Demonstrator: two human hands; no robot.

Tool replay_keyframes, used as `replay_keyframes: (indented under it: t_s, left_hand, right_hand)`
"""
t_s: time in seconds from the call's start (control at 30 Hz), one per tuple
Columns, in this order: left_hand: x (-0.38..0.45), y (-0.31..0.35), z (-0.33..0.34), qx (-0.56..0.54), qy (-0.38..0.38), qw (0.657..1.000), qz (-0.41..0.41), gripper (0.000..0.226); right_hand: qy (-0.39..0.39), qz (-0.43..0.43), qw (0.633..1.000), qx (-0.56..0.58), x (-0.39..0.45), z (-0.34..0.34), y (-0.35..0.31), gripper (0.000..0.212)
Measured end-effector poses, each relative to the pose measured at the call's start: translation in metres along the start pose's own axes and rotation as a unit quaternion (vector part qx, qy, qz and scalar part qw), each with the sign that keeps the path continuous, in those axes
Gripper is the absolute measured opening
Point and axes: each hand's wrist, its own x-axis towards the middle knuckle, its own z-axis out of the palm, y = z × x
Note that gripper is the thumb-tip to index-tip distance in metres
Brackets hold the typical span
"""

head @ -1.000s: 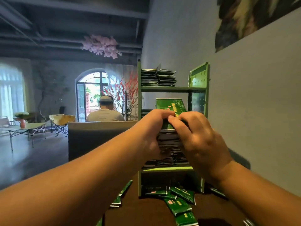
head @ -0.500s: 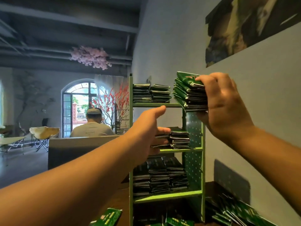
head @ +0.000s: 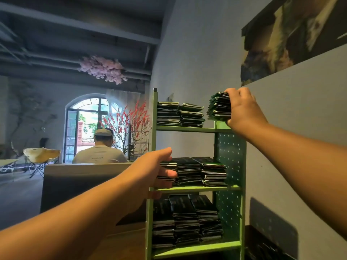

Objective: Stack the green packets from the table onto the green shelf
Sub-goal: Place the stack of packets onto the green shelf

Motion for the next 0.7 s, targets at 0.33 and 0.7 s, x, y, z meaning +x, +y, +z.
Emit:
replay_keyframes:
  t_s: [0.33, 0.7]
  left_hand:
    - [0.017, -0.027, -0.018, -0.032, -0.014, 0.999, 0.015, 0.034]
    - [0.027, -0.037, -0.023, -0.032, -0.020, 0.999, 0.025, 0.049]
  right_hand:
    - [-0.104, 0.031, 0.994, -0.016, 0.042, 0.049, 0.002, 0.078]
    - [-0.242, 0.017, 0.968, 0.069, 0.061, 0.019, 0.007, 0.079]
